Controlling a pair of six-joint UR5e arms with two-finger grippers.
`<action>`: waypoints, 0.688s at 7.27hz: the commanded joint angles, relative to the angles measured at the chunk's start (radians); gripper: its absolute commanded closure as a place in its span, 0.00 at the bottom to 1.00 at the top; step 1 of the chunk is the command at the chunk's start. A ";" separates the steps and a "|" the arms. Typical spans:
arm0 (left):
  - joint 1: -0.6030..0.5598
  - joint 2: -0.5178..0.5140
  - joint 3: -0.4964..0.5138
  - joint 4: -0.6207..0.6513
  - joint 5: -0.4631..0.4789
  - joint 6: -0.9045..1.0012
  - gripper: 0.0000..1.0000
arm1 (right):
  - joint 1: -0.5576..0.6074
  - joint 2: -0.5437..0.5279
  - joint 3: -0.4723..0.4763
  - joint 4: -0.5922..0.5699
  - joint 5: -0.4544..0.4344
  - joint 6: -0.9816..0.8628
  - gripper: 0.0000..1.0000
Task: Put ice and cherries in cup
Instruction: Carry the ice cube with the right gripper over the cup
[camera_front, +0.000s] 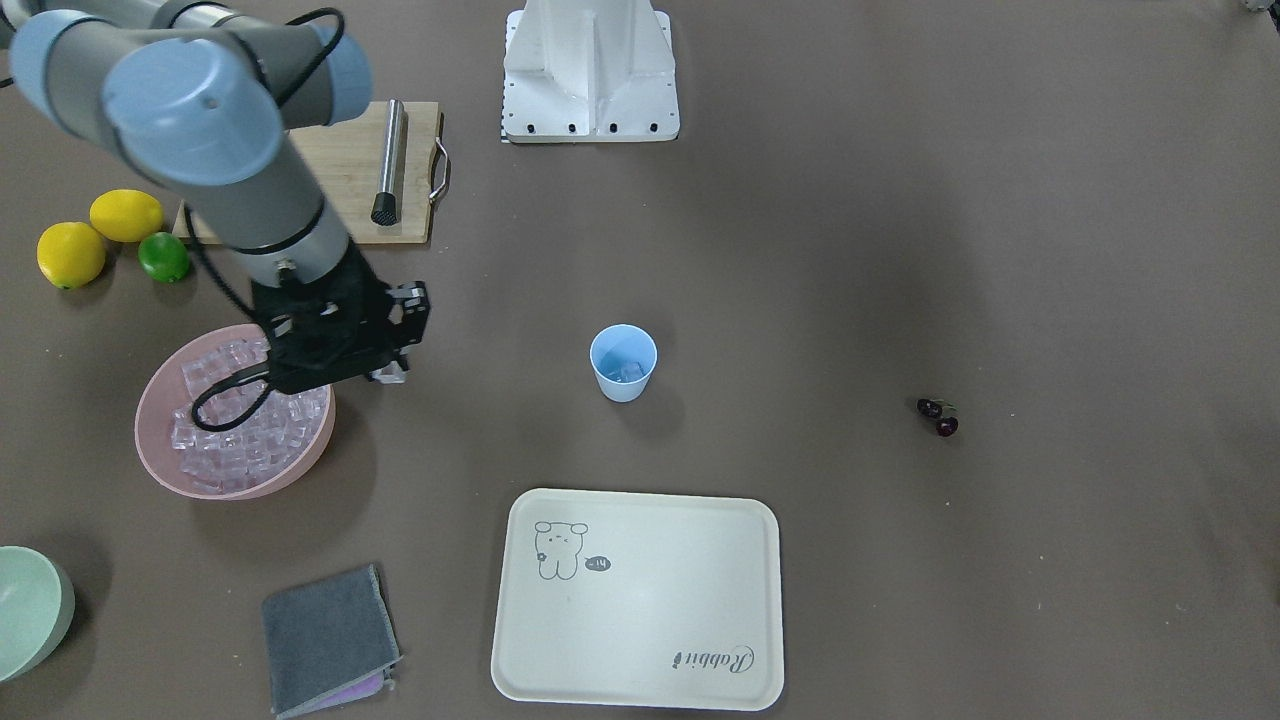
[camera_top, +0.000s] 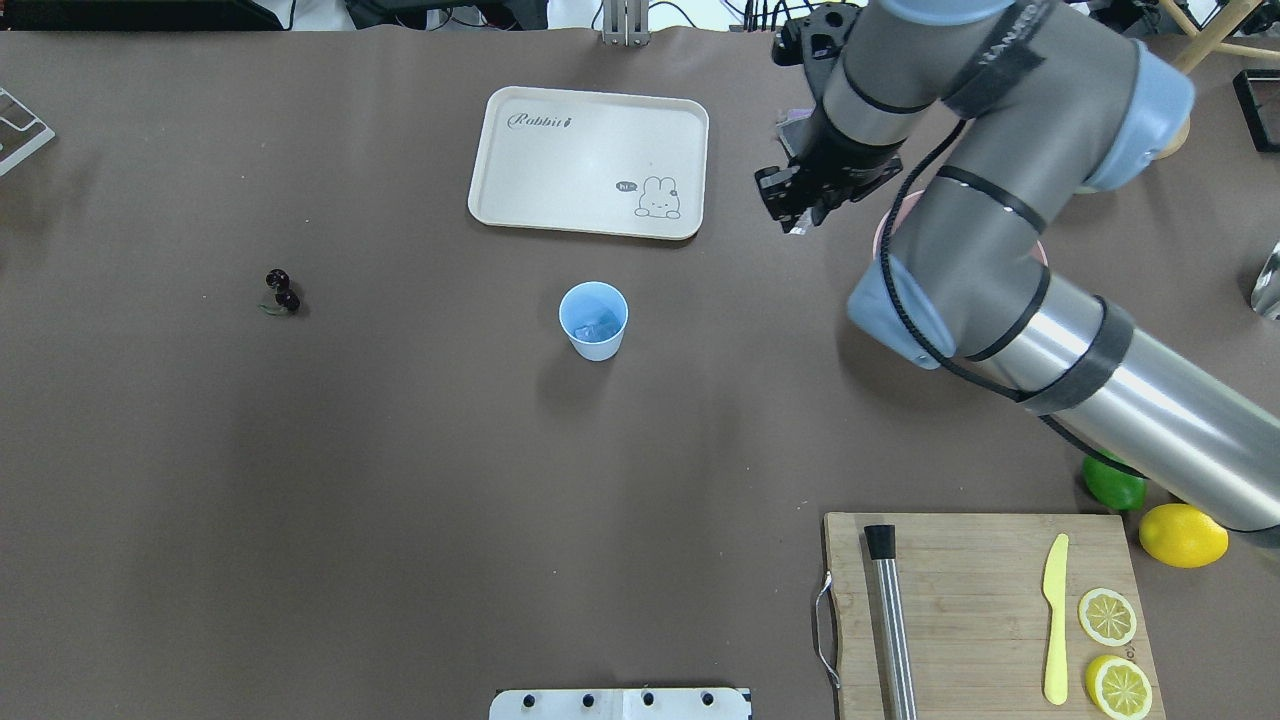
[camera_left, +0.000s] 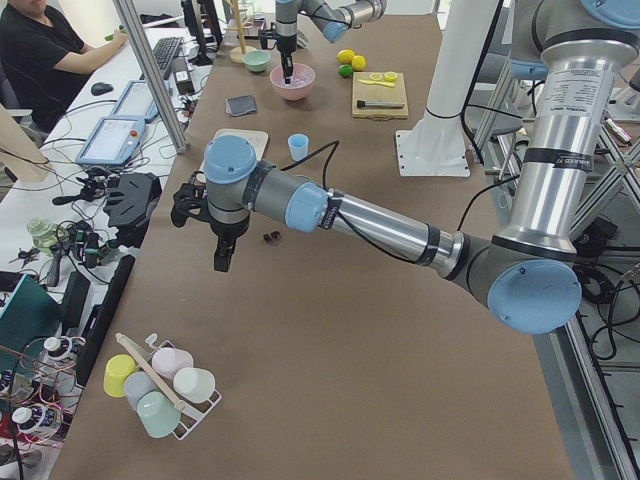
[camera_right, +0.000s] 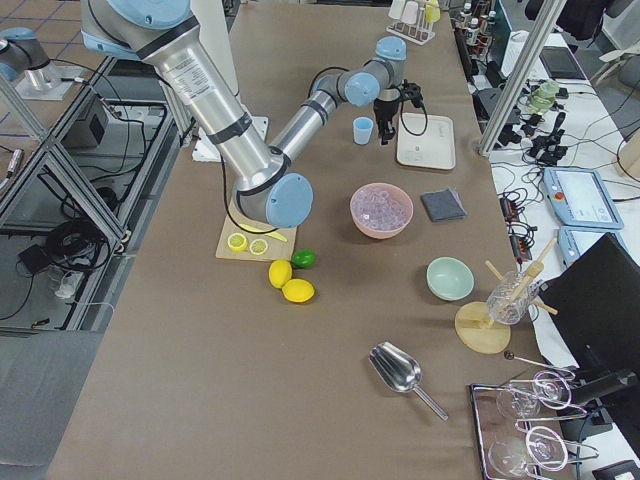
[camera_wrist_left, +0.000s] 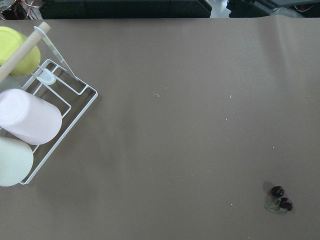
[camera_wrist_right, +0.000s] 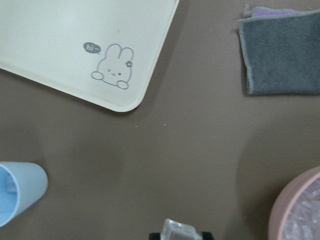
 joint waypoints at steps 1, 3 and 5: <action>-0.001 -0.003 0.005 0.001 0.001 0.000 0.02 | -0.090 0.122 -0.036 -0.067 -0.075 0.142 0.80; 0.001 -0.005 0.009 0.001 0.001 0.000 0.02 | -0.129 0.154 -0.072 -0.068 -0.119 0.162 0.80; 0.001 -0.018 0.028 -0.001 -0.001 0.002 0.02 | -0.208 0.299 -0.226 -0.031 -0.190 0.269 0.80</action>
